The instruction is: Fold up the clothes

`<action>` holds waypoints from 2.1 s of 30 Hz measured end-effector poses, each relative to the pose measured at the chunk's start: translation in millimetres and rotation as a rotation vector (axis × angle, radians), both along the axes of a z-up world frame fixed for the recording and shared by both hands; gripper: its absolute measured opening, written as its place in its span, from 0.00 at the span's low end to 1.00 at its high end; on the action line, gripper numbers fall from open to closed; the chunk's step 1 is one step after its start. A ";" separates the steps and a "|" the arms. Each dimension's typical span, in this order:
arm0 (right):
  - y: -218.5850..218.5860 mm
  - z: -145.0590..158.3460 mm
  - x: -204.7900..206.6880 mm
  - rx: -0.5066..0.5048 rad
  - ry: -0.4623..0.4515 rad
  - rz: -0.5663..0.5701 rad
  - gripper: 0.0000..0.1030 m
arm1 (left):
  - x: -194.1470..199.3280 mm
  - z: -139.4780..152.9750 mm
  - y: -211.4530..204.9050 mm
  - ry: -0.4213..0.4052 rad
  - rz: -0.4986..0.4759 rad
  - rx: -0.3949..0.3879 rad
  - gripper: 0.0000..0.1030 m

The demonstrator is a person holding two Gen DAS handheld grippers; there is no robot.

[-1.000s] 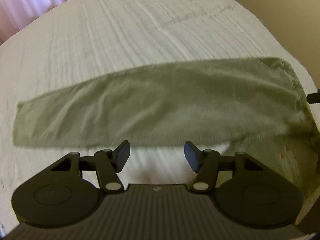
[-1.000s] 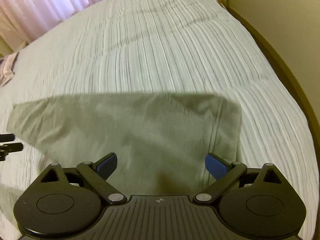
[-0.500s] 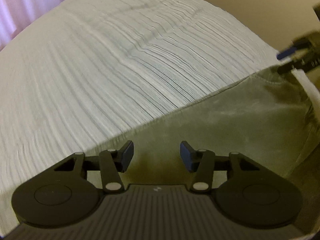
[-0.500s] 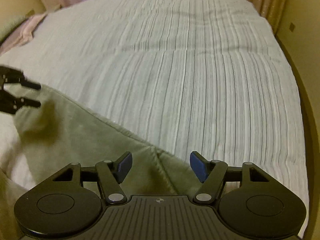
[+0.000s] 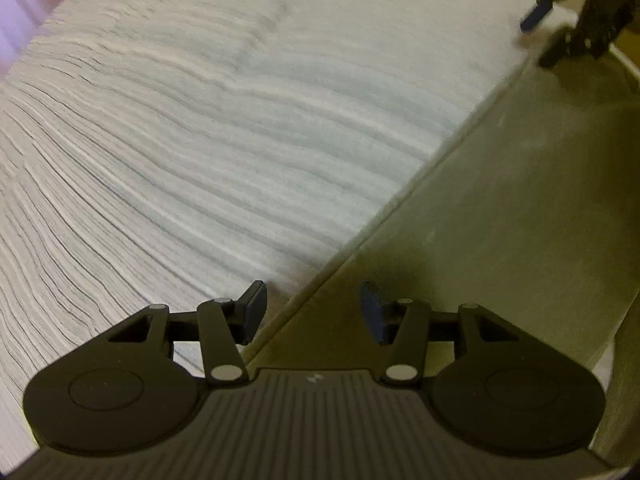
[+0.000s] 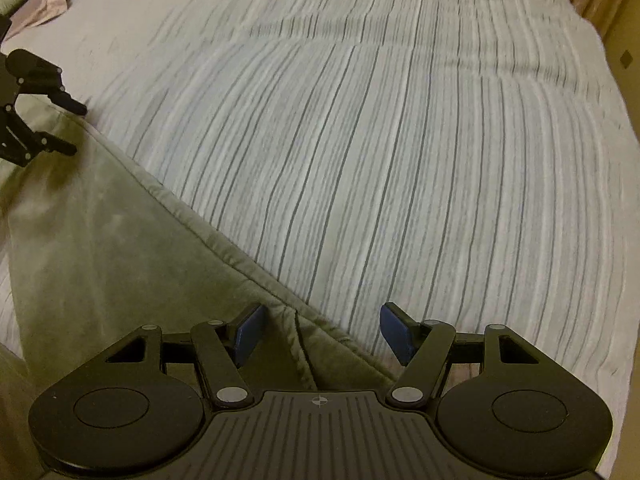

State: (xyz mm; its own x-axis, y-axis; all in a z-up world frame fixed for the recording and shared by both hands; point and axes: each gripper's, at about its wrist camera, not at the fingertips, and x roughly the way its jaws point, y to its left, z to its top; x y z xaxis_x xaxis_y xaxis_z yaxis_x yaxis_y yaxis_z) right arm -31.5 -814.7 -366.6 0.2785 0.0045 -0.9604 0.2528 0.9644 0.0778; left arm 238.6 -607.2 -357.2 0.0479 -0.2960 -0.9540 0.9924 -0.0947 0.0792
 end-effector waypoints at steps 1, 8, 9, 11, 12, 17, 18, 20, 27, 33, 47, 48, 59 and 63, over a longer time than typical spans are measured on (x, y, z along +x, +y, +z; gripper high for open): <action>0.4 -1.3 0.5 0.006 0.007 -0.001 0.65 | 0.8 -4.2 1.5 -0.003 -0.014 0.016 0.45; 20.2 19.5 -15.7 -0.037 0.008 0.069 0.21 | -3.0 -4.4 19.7 -0.059 -0.058 -0.003 0.09; 25.8 29.1 -22.4 -0.060 -0.021 0.063 0.21 | -3.8 -1.5 24.0 -0.066 -0.061 -0.017 0.07; 40.0 49.4 -37.3 -0.108 -0.078 0.054 0.20 | -7.2 9.7 35.3 -0.071 -0.048 -0.055 0.06; 49.0 60.5 -45.7 -0.133 -0.107 0.051 0.20 | -9.5 16.7 42.1 -0.071 -0.035 -0.075 0.06; 123.4 117.1 -96.8 -0.251 -0.216 0.060 0.20 | -33.7 68.4 99.6 -0.056 0.064 -0.184 0.05; 140.8 127.6 -108.4 -0.266 -0.231 0.060 0.20 | -41.2 80.3 116.5 -0.048 0.092 -0.204 0.05; 175.3 143.6 -130.7 -0.285 -0.242 0.060 0.20 | -63.3 98.2 153.4 -0.024 0.140 -0.229 0.05; 299.5 134.7 -202.0 -0.245 -0.067 0.056 0.36 | -147.0 116.6 278.3 0.127 0.323 -0.176 0.06; 357.7 122.5 -245.3 -0.208 -0.026 -0.238 0.89 | -185.8 101.8 341.7 0.251 0.466 -0.043 0.08; 336.0 137.9 -335.2 0.165 -0.434 -1.140 0.89 | -158.5 120.1 418.1 0.195 0.897 -0.178 0.21; 335.3 138.4 -338.5 0.164 -0.458 -1.158 0.89 | -158.1 121.5 422.8 0.194 0.919 -0.182 0.21; 287.8 97.8 -374.9 0.287 -0.649 -1.394 0.58 | -163.2 122.9 456.1 0.206 1.111 -0.200 0.21; 269.5 72.9 -386.7 0.287 -0.626 -1.418 0.57 | -163.1 116.0 455.6 0.161 1.147 -0.211 0.25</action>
